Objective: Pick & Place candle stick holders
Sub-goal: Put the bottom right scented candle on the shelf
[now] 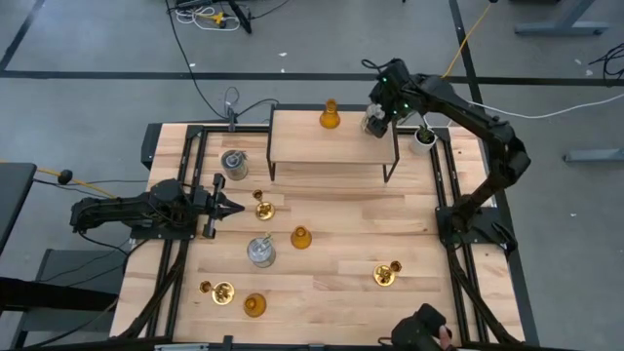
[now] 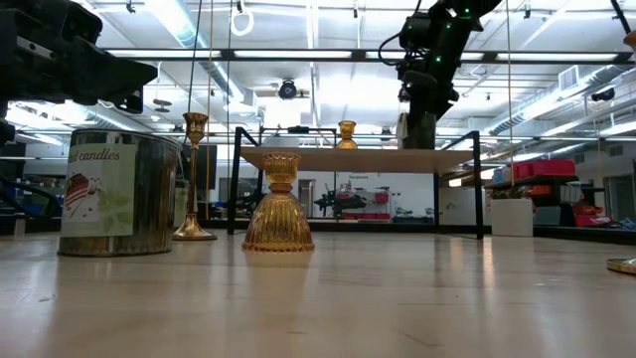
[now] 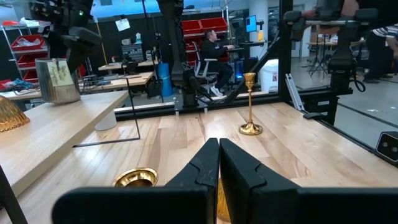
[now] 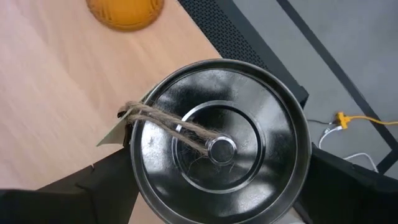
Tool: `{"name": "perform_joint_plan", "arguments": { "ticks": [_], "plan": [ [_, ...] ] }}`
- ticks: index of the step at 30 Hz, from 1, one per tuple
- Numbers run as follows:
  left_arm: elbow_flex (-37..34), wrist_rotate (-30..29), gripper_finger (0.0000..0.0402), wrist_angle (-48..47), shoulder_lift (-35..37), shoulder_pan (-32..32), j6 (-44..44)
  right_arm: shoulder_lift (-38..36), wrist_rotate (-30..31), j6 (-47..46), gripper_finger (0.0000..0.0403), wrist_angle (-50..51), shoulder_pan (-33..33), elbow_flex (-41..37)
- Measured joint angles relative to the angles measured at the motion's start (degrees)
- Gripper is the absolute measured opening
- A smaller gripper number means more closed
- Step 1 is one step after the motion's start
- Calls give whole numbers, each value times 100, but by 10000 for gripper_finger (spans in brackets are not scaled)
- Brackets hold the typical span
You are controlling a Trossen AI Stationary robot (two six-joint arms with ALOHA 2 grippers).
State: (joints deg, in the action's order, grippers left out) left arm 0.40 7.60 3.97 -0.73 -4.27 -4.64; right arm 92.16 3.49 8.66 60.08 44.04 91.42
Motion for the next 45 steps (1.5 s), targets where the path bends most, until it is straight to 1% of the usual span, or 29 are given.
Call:
{"name": "perform_joint_plan", "arguments": {
  "ticks": [5,12,20,35,42,45],
  "plan": [
    [2,0,18,2,0,2,2,0,-7,-69,367,35,130,0],
    [0,0,18,2,0,2,2,0,-6,-79,367,92,132,0],
    [0,0,18,2,0,0,0,1,16,-370,367,89,231,0],
    [0,0,18,2,0,0,0,149,-10,-390,367,-77,233,11],
    [1,0,18,2,0,0,1,165,34,-369,394,34,233,-8],
    [1,0,18,0,0,0,0,166,37,-368,394,12,233,-9]
  ]
}}
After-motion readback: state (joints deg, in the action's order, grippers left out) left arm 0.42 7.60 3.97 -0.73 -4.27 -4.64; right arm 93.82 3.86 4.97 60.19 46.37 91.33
